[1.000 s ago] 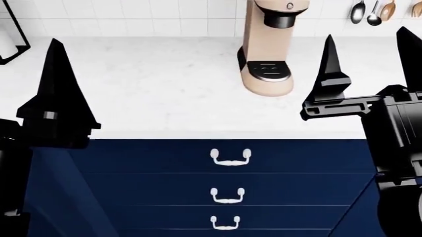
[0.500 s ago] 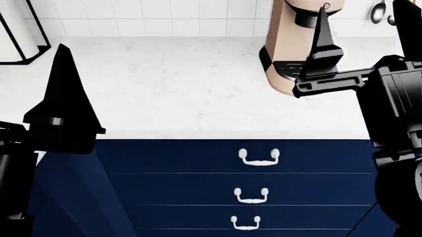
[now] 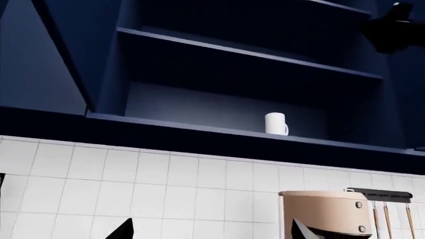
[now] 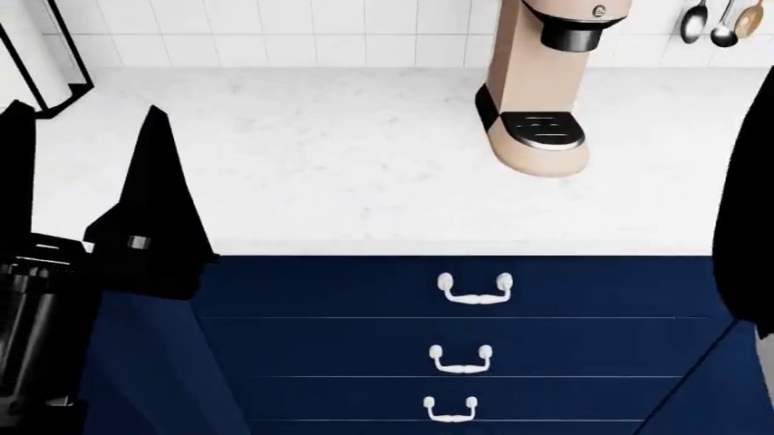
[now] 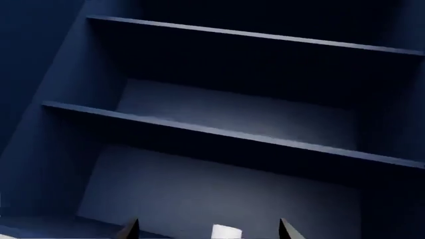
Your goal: Pick the mug from the cabinet, place it under the coffee machine dispenser, and press the start button.
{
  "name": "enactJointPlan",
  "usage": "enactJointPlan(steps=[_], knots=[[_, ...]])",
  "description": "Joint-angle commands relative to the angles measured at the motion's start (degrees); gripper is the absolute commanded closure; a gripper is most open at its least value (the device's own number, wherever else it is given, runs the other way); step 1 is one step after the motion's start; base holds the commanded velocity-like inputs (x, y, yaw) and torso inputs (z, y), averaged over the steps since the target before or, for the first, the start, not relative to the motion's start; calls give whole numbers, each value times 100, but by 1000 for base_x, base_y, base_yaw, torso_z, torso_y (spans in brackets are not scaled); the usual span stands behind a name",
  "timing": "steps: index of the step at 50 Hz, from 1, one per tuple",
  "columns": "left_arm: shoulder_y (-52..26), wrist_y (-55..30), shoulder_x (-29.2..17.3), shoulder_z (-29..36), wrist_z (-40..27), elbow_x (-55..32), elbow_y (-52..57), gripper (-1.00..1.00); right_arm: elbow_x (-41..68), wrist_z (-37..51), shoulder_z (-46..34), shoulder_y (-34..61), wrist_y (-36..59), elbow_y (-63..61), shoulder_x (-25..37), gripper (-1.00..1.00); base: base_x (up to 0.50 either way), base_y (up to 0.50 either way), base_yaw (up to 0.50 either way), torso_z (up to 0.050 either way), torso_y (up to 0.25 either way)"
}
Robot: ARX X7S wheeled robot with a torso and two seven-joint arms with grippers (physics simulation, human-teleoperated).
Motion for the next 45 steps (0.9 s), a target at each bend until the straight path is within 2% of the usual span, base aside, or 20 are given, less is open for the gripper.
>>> enactJointPlan(steps=[1, 9, 17, 23, 41, 45], knots=[[161, 156, 34, 110, 144, -42, -82, -100, -789, -376, -182, 2566, -2283, 5501, -835, -100, 0, 0, 0, 0, 0], [398, 255, 62, 204, 267, -160, -37, -100, -1279, 231, 797, 2623, -1563, 5502, -920, -100, 0, 0, 0, 0, 0], [537, 312, 13, 170, 296, -303, 16, -100, -1448, 441, 946, 2582, -719, 5502, -948, -100, 0, 0, 0, 0, 0], [566, 336, -11, 184, 283, -331, 44, -100, -1506, 377, 854, 2448, -480, 5502, -950, -100, 0, 0, 0, 0, 0], [710, 477, -39, 257, 294, -239, 68, -100, -1479, 334, 653, 2221, -1101, 5502, -945, -100, 0, 87, 0, 0, 0], [689, 471, -54, 296, 275, -241, 78, -100, -1528, 66, 549, 2533, -989, 5502, -896, -100, 179, -2, 0, 0, 0]])
